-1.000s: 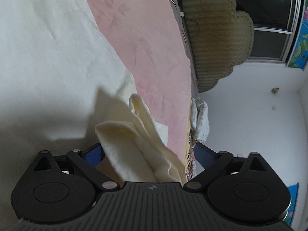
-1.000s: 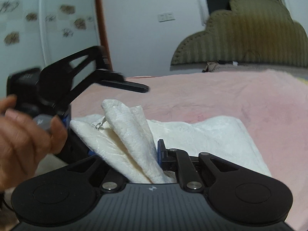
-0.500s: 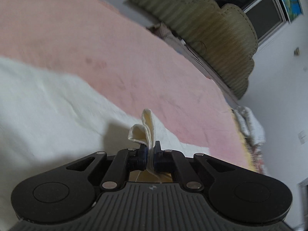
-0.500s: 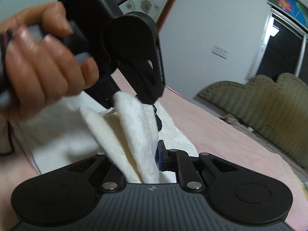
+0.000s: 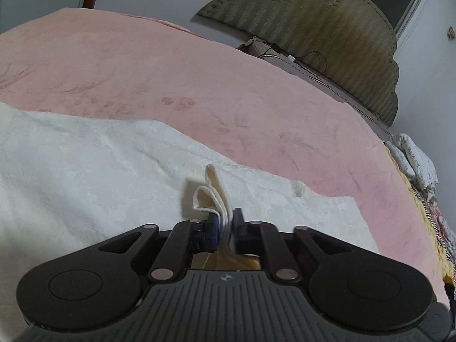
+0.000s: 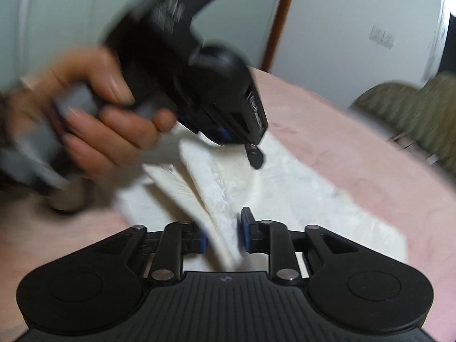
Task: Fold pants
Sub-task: 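Fold the held end over with the right gripper while the left gripper grasps the fold edge, then release the pants from both grippers and reposition over the folded bundle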
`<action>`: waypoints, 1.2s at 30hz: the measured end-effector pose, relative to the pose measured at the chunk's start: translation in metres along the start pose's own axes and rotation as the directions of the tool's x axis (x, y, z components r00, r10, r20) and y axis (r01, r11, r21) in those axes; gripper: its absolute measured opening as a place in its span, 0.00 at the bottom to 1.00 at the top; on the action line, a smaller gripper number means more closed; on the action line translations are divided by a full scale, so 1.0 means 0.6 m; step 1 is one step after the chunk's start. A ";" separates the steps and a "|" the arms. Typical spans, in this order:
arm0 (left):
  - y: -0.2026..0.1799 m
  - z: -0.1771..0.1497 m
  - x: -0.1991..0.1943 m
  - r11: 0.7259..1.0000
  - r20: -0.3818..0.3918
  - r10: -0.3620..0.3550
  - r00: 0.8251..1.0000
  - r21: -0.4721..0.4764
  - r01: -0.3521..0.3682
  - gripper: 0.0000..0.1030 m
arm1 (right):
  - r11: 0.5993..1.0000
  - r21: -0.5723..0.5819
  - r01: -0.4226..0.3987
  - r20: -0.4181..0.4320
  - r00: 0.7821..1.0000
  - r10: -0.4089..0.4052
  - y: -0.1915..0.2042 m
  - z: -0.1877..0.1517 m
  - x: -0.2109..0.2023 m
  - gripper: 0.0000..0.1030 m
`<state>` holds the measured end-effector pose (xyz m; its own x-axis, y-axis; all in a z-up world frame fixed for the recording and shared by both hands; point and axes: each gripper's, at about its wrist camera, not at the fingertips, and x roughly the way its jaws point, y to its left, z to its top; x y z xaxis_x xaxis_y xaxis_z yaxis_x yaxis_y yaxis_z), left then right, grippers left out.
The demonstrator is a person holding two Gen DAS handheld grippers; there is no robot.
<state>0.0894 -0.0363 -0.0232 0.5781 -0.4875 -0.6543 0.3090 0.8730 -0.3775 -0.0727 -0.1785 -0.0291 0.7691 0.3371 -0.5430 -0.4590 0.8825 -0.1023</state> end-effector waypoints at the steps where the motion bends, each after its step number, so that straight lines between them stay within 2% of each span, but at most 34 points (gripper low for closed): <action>1: 0.004 0.000 -0.003 1.000 0.006 0.008 1.000 -0.002 -0.008 0.28 | 0.999 0.033 -0.026 0.023 0.999 0.025 -0.008 0.002 -0.012 0.24; 2: 0.009 0.000 -0.006 1.000 0.019 0.023 1.000 -0.008 -0.023 0.34 | 0.997 0.064 -0.038 0.050 0.998 0.035 -0.020 0.004 -0.021 0.24; 5: 0.023 0.006 -0.019 0.995 0.067 0.103 0.992 -0.019 -0.102 0.35 | 0.982 0.158 -0.104 0.121 0.989 0.086 -0.042 0.008 -0.027 0.24; 6: 0.026 0.009 -0.024 0.993 0.077 0.118 0.990 -0.020 -0.117 0.33 | 0.978 0.183 -0.104 0.132 0.988 0.081 -0.045 0.009 -0.024 0.24; 8: 0.024 0.014 -0.035 0.987 0.105 0.163 0.981 -0.012 -0.163 0.33 | 0.971 0.211 -0.108 0.119 0.989 0.084 -0.055 0.012 -0.006 0.24; 10: 0.015 0.016 -0.040 0.980 0.136 0.189 0.972 0.032 -0.195 0.33 | 0.979 0.174 -0.107 0.086 0.992 0.093 -0.050 0.012 0.008 0.24; 13: -0.001 0.016 -0.023 0.964 0.122 0.236 0.964 0.094 -0.247 0.33 | 0.994 0.093 -0.054 -0.028 0.998 0.056 -0.025 0.009 0.036 0.24; 16: -0.006 0.011 0.007 0.953 0.077 0.255 0.964 0.151 -0.264 0.33 | 0.990 0.118 -0.076 -0.006 0.997 0.077 -0.026 0.010 0.032 0.24; 19: -0.008 0.006 0.008 0.940 0.099 0.286 0.953 0.162 -0.299 0.33 | 0.987 0.158 -0.039 0.036 0.999 0.034 -0.038 0.017 0.023 0.24; 21: -0.006 0.006 0.000 0.938 0.113 0.300 0.947 0.146 -0.314 0.33 | 0.980 0.196 -0.038 0.009 0.999 0.037 -0.045 0.017 0.042 0.24; 23: 0.001 0.006 -0.010 0.940 0.114 0.307 0.945 0.121 -0.320 0.33 | 0.986 0.163 -0.039 -0.030 0.999 0.045 -0.033 0.012 0.056 0.24; 25: 0.013 0.008 -0.024 0.945 0.109 0.303 0.947 0.094 -0.314 0.35 | 0.988 0.152 -0.028 -0.010 0.999 0.030 -0.025 0.013 0.052 0.24; 27: 0.024 0.006 -0.041 0.947 0.113 0.302 0.947 0.077 -0.311 0.43 | 0.977 0.208 -0.044 0.031 0.999 0.039 -0.034 0.018 0.046 0.24; 29: 0.036 0.004 -0.056 0.941 0.120 0.324 0.938 0.063 -0.333 0.46 | 0.966 0.257 -0.038 0.057 0.998 0.024 -0.046 0.020 0.042 0.24; 31: 0.040 0.000 -0.065 0.935 0.120 0.332 0.936 0.089 -0.343 0.48 | 0.965 0.260 -0.026 0.032 0.999 0.018 -0.047 0.022 0.058 0.24; 33: 0.038 -0.006 -0.066 0.924 0.116 0.343 0.932 0.138 -0.357 0.50 | 0.977 0.212 -0.011 -0.017 1.000 0.015 -0.036 0.024 0.075 0.24; 36: 0.042 -0.018 -0.071 0.904 0.127 0.380 0.916 0.159 -0.396 0.51 | 0.981 0.191 0.011 -0.017 1.000 -0.008 -0.034 0.027 0.076 0.24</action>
<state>0.0640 0.0062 -0.0118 0.7428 -0.1134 -0.6598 0.1699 0.9852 0.0219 -0.0210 -0.1760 -0.0384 0.7650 0.3245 -0.5562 -0.3569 0.9326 0.0533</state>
